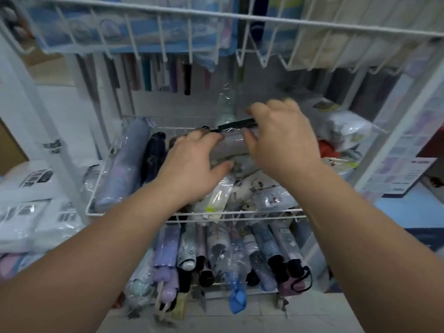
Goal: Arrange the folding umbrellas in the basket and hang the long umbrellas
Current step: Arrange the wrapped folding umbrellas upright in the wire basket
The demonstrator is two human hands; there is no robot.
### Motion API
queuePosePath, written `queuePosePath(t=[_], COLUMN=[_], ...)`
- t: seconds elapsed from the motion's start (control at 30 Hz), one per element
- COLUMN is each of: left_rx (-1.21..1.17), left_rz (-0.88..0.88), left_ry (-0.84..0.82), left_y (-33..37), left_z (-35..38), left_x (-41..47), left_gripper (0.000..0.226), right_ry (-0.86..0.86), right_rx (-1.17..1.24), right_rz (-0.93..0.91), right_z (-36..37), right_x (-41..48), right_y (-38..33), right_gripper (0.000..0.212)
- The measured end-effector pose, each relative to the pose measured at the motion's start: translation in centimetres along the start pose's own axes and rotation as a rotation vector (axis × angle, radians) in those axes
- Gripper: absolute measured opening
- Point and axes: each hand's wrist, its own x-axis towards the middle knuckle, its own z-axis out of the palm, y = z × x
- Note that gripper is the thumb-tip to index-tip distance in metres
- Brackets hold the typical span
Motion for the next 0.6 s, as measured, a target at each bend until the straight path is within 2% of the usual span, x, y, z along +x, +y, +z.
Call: queuePosePath(t=[0.1, 0.2, 0.37, 0.6], left_rx=[-0.137, -0.239, -0.315, -0.433], left_rz=[-0.007, -0.003, 0.004, -0.036], left_ry=[-0.023, -0.019, 0.005, -0.031], left_y=[3.5, 7.2, 11.7, 13.9], left_z=[1.1, 2.3, 3.6, 4.4], left_x=[1.4, 3.2, 5.9, 7.1], left_gripper=[0.061, 0.053, 0.047, 0.046], right_ry=[0.033, -0.031, -0.122, -0.211], right_rx=[-0.237, -0.359, -0.226, -0.091], right_rz=[0.023, 0.151, 0.300, 0.297], right_z=[-1.7, -3.1, -4.3, -4.0], right_x=[0.2, -0.2, -1.4, -1.3], right_y=[3.9, 7.1, 10.1, 11.2], right_gripper=[0.022, 0.026, 0.047, 0.045])
